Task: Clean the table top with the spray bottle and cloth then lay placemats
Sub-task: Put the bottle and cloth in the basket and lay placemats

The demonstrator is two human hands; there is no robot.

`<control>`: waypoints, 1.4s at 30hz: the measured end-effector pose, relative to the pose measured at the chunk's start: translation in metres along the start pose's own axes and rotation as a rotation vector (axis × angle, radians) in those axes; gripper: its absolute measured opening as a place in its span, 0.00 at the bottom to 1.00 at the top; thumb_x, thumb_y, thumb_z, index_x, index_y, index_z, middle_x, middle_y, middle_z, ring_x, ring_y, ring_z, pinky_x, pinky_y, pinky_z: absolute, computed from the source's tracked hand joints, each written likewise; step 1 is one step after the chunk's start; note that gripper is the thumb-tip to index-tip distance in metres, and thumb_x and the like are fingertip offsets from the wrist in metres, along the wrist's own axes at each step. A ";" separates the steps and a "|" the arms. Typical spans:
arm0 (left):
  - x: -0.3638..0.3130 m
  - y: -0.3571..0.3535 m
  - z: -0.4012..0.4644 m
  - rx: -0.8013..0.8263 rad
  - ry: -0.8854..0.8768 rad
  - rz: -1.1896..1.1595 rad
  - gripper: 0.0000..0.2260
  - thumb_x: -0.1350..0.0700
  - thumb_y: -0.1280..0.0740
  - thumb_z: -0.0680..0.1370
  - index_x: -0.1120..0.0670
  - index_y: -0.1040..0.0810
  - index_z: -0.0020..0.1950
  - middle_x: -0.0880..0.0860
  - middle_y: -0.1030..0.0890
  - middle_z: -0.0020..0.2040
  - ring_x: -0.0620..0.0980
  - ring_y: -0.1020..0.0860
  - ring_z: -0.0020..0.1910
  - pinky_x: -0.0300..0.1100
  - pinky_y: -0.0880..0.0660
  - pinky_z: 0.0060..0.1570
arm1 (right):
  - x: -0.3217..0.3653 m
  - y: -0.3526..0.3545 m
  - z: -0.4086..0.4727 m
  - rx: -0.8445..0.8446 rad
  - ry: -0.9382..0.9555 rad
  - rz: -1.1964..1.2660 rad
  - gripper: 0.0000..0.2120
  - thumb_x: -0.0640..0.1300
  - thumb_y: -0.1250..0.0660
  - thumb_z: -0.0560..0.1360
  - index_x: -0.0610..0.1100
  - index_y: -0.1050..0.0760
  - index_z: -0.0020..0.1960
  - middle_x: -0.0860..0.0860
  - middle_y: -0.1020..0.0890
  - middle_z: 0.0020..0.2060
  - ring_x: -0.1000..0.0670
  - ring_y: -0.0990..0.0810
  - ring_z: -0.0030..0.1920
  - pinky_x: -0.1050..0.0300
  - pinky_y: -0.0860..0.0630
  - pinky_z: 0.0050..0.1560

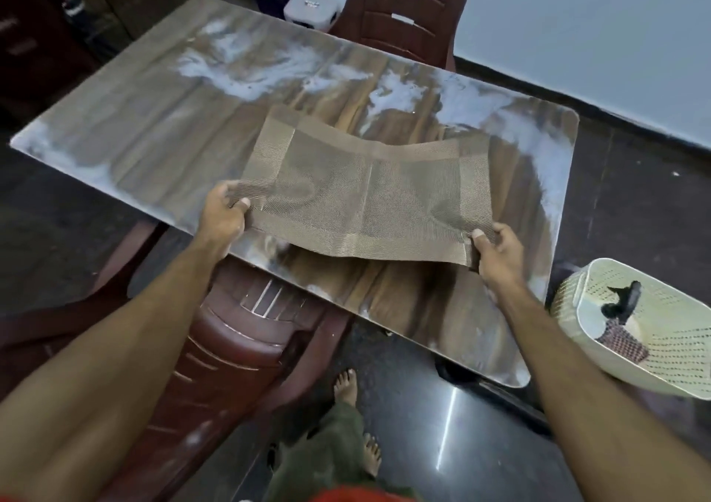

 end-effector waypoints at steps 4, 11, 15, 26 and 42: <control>-0.009 0.025 -0.021 -0.038 -0.020 -0.033 0.17 0.69 0.40 0.82 0.46 0.29 0.46 0.46 0.23 0.42 0.38 0.23 0.33 0.33 0.26 0.32 | 0.007 -0.004 -0.027 0.032 -0.004 0.037 0.08 0.39 0.34 0.80 0.47 0.27 0.58 0.51 0.20 0.40 0.53 0.22 0.38 0.64 0.24 0.36; -0.018 0.077 -0.021 -0.029 -0.073 0.006 0.11 0.68 0.39 0.82 0.53 0.28 0.58 0.47 0.23 0.45 0.43 0.25 0.36 0.29 0.27 0.25 | 0.013 -0.036 -0.068 0.046 0.072 0.062 0.07 0.37 0.34 0.80 0.45 0.28 0.57 0.49 0.20 0.47 0.56 0.23 0.43 0.61 0.26 0.48; -0.012 0.105 0.003 -0.004 -0.092 -0.009 0.11 0.67 0.39 0.82 0.52 0.27 0.58 0.47 0.21 0.46 0.42 0.23 0.39 0.30 0.25 0.31 | 0.013 -0.070 -0.085 0.008 0.074 0.070 0.06 0.38 0.35 0.80 0.47 0.27 0.54 0.49 0.20 0.47 0.56 0.22 0.42 0.62 0.25 0.47; 0.011 0.167 0.103 0.187 -0.086 -0.002 0.12 0.67 0.39 0.81 0.55 0.27 0.62 0.50 0.21 0.44 0.46 0.23 0.35 0.35 0.26 0.27 | 0.014 -0.159 -0.129 -0.187 0.053 -0.080 0.05 0.48 0.32 0.77 0.54 0.24 0.52 0.48 0.16 0.51 0.47 0.17 0.53 0.44 0.21 0.59; 0.030 0.169 0.167 0.191 -0.054 -0.045 0.11 0.65 0.38 0.81 0.52 0.28 0.60 0.59 0.20 0.55 0.53 0.23 0.47 0.47 0.24 0.45 | 0.030 -0.218 -0.116 -0.256 0.055 -0.136 0.09 0.46 0.34 0.79 0.50 0.25 0.58 0.48 0.18 0.51 0.46 0.19 0.51 0.42 0.21 0.57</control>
Point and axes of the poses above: each hand's wrist, its own z-axis towards the middle knuckle, its own y-axis out of the back of the hand, x = y × z, the point moved 1 cm from there along z, towards the middle knuckle
